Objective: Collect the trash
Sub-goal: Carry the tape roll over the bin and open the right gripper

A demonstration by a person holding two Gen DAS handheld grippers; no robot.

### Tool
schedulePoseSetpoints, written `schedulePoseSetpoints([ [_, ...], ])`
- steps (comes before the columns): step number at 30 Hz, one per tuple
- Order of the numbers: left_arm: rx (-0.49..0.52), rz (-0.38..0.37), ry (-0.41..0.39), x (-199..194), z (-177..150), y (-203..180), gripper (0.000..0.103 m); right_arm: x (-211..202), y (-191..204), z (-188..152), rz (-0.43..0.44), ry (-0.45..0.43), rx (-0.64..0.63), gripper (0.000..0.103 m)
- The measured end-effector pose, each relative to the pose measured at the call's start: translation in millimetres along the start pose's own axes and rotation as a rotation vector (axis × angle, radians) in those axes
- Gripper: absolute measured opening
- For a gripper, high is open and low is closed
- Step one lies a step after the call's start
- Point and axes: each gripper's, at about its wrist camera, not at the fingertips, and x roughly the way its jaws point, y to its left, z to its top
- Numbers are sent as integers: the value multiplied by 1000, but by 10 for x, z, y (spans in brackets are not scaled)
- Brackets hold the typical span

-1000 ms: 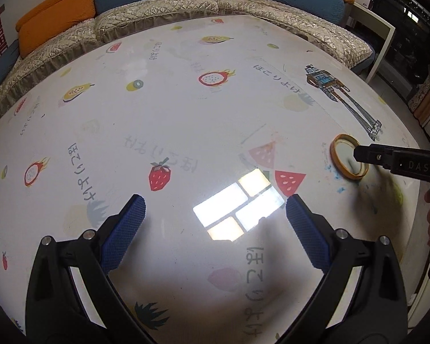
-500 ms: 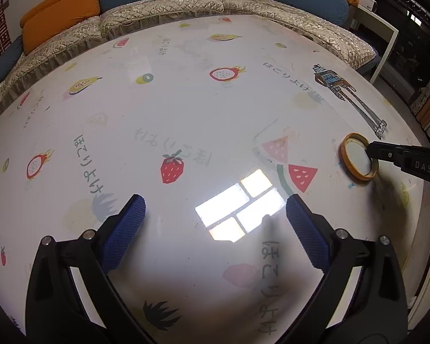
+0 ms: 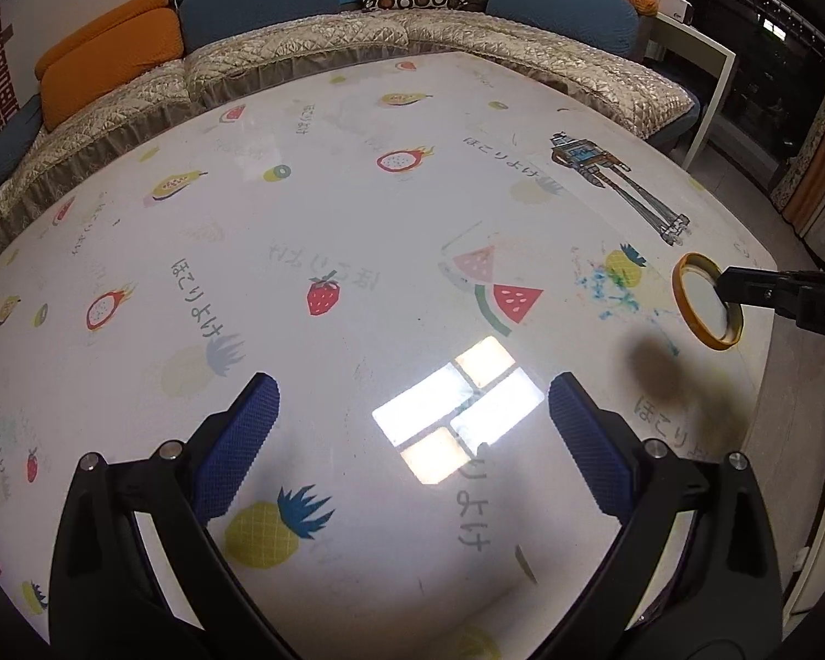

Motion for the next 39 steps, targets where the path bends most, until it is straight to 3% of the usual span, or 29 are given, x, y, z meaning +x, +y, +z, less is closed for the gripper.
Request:
schedulePoseSetpoints([
  [12, 121, 2, -54, -581, -345, -397, 96, -702, 18, -575, 26, -32, -15, 5],
  [21, 231, -35, -94, -924, -755, -912, 96, -1120, -52, -1274, 78, -25, 7, 5],
  [29, 269, -79, -80, -1023, -1248, -1252, 96, -1124, -264, -2019, 78, 27, 54, 5],
  [39, 276, -114, -5, -909, -1827, -1563, 96, -806, -445, -2819, 74, 125, 130, 5],
])
